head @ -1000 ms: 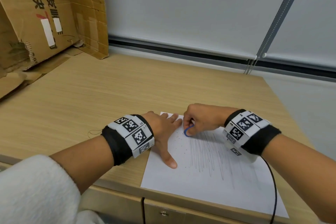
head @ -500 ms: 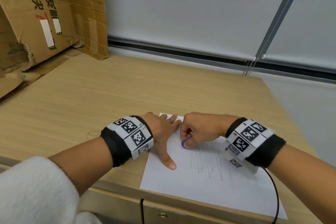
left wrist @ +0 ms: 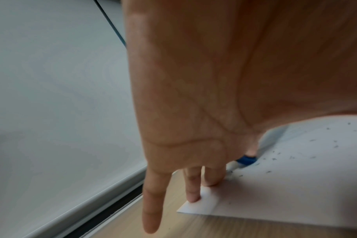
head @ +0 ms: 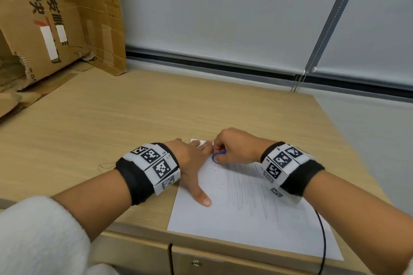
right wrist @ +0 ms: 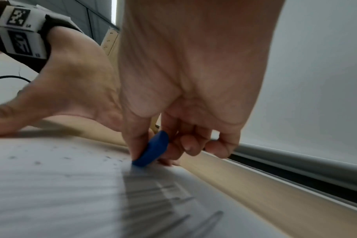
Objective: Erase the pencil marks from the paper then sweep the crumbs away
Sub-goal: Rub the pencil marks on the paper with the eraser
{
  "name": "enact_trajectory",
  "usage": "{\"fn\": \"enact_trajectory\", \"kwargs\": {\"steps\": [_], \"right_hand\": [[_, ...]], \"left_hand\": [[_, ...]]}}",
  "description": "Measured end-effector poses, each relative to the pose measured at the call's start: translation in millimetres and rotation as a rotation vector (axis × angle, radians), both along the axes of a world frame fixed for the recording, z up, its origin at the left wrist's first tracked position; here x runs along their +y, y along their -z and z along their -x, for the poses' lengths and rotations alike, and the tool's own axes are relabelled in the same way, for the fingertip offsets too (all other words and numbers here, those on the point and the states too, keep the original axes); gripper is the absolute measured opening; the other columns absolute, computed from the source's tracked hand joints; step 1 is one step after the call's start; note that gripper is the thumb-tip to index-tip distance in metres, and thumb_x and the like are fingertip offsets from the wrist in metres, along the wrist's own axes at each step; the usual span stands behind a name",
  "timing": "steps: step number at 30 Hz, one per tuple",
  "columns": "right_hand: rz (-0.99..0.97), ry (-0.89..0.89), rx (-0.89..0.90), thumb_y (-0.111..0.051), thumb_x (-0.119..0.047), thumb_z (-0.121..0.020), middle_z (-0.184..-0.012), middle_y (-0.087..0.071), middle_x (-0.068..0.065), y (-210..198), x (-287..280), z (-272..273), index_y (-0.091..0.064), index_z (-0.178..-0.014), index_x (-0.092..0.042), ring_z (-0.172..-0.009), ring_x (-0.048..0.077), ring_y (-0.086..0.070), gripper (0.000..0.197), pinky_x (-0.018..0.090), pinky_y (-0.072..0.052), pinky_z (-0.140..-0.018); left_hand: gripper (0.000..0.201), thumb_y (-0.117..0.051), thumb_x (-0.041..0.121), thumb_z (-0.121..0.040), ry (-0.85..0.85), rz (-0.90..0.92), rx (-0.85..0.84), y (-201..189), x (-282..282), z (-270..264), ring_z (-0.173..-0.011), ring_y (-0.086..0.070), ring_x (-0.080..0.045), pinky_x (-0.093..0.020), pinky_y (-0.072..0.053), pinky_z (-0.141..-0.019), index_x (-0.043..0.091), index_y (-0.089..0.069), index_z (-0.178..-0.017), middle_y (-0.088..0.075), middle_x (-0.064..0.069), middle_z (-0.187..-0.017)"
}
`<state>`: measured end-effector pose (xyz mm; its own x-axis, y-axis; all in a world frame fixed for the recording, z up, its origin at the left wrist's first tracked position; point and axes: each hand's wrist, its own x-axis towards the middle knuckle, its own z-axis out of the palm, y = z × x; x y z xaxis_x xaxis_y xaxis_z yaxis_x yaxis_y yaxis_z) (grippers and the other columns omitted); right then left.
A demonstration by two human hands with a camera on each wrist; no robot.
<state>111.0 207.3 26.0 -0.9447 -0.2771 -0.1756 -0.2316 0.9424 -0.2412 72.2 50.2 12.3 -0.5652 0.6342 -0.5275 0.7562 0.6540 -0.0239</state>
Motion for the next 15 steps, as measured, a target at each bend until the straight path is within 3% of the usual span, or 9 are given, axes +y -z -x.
{"fn": "enact_trajectory", "kwargs": {"steps": [2,5,8,10,15], "right_hand": [[0.012,-0.026,-0.056,-0.066,-0.021,-0.083,-0.065,-0.057,-0.007,0,-5,-11,-0.068,-0.076,-0.011,-0.056,0.006,-0.047,0.012,0.025,-0.04,-0.059],[-0.027,-0.073,-0.16,-0.067,-0.027,-0.084,-0.08,-0.065,-0.004,-6,-8,-38,-0.07,-0.088,-0.014,-0.068,0.009,-0.053,0.013,0.025,-0.046,-0.065],[-0.067,-0.008,0.045,-0.061,-0.03,-0.087,-0.093,-0.058,-0.006,-13,6,-72,-0.065,-0.091,-0.02,-0.081,0.012,-0.053,0.011,0.032,-0.048,-0.074],[0.011,0.091,0.136,-0.059,-0.034,-0.089,-0.099,-0.052,-0.01,-12,21,-104,-0.061,-0.092,-0.026,-0.085,0.009,-0.054,0.009,0.03,-0.047,-0.078],[0.091,0.267,0.132,-0.053,-0.033,-0.093,-0.106,-0.048,-0.02,17,37,-173,-0.051,-0.099,-0.032,-0.092,0.003,-0.053,0.006,0.023,-0.046,-0.083]], "left_hand": [[0.148,-0.064,0.092,-0.037,-0.013,0.007,0.002,1,0,1,-0.147,-0.013,-0.023,-0.055,-0.021,-0.114,0.032,0.011,-0.15,-0.011,0.004,-0.161],[0.152,-0.064,0.091,-0.043,-0.005,0.061,0.02,-2,1,-2,-0.15,-0.002,-0.019,-0.051,-0.018,-0.117,0.025,0.019,-0.151,0.01,0.008,-0.162],[0.144,-0.068,0.084,-0.053,0.004,0.052,0.03,-8,1,-6,-0.15,0.0,-0.017,-0.047,-0.015,-0.119,0.021,0.016,-0.152,0.015,0.009,-0.162],[0.143,-0.067,0.083,-0.055,0.013,0.048,0.03,-9,-1,-6,-0.15,0.002,-0.018,-0.048,-0.015,-0.119,0.021,0.017,-0.152,0.017,0.009,-0.161],[0.139,-0.065,0.082,-0.061,0.053,0.065,0.001,-10,4,-9,-0.149,0.011,-0.017,-0.049,-0.01,-0.12,0.019,0.019,-0.153,0.025,0.006,-0.159]]}}
